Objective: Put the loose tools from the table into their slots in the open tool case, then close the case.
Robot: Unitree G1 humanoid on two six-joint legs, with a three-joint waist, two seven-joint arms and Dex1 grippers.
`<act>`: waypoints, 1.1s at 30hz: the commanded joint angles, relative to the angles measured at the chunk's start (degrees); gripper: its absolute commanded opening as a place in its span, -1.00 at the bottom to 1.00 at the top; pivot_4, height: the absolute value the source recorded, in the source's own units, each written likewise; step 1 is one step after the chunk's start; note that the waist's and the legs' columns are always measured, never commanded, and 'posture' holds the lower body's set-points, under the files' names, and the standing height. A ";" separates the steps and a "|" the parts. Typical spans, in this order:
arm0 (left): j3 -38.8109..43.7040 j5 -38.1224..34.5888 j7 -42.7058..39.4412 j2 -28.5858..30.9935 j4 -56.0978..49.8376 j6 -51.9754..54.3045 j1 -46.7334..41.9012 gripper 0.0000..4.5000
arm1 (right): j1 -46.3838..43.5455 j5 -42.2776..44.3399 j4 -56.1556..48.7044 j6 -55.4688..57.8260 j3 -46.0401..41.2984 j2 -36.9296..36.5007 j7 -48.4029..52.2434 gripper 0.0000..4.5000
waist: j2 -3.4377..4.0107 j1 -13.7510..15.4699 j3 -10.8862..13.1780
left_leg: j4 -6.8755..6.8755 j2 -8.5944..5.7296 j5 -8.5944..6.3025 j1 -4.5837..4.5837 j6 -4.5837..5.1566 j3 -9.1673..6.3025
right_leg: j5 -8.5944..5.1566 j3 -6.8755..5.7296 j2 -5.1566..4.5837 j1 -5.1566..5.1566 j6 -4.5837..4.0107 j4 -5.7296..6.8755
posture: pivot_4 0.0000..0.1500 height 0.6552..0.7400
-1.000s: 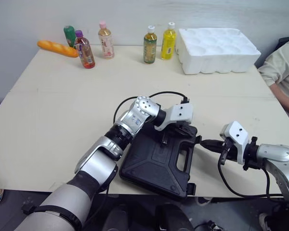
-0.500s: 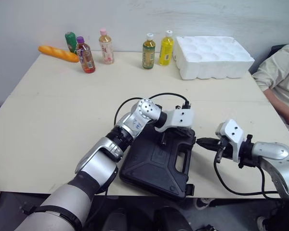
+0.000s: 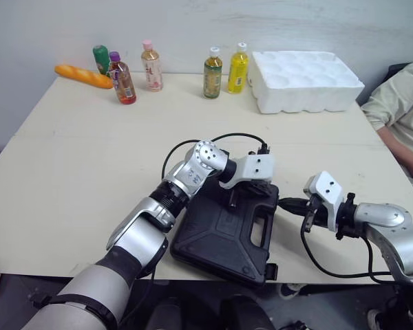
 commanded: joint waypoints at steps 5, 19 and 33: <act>-4.98 5.02 -2.26 0.77 4.23 3.13 4.64 -0.97 | -3.18 2.42 -4.30 1.13 -0.71 1.52 0.15 -1.00 | 0.00 -0.38 0.00 | -0.10 0.00 0.03 0.01 -0.03 -0.01 | -0.01 0.00 0.00 -0.03 -0.01 0.01 | 1.00 1.00; -5.78 5.85 -1.42 0.90 4.33 2.53 5.52 -0.97 | -5.64 3.25 -8.52 3.65 0.56 1.82 0.92 -1.00 | 0.10 -1.07 -0.07 | -0.23 0.01 0.05 0.04 -0.04 -0.08 | -0.02 -0.04 -0.01 -0.04 -0.03 -0.02 | 1.00 1.00; -2.74 3.12 -3.82 3.53 -0.93 5.25 6.24 -0.97 | 2.39 4.81 -8.69 3.77 -9.95 -6.61 4.27 -1.00 | 0.08 0.23 -0.13 | -0.33 0.00 0.03 -0.35 -0.02 -0.20 | -0.01 -0.21 -0.13 -0.25 -0.04 -0.47 | 1.00 1.00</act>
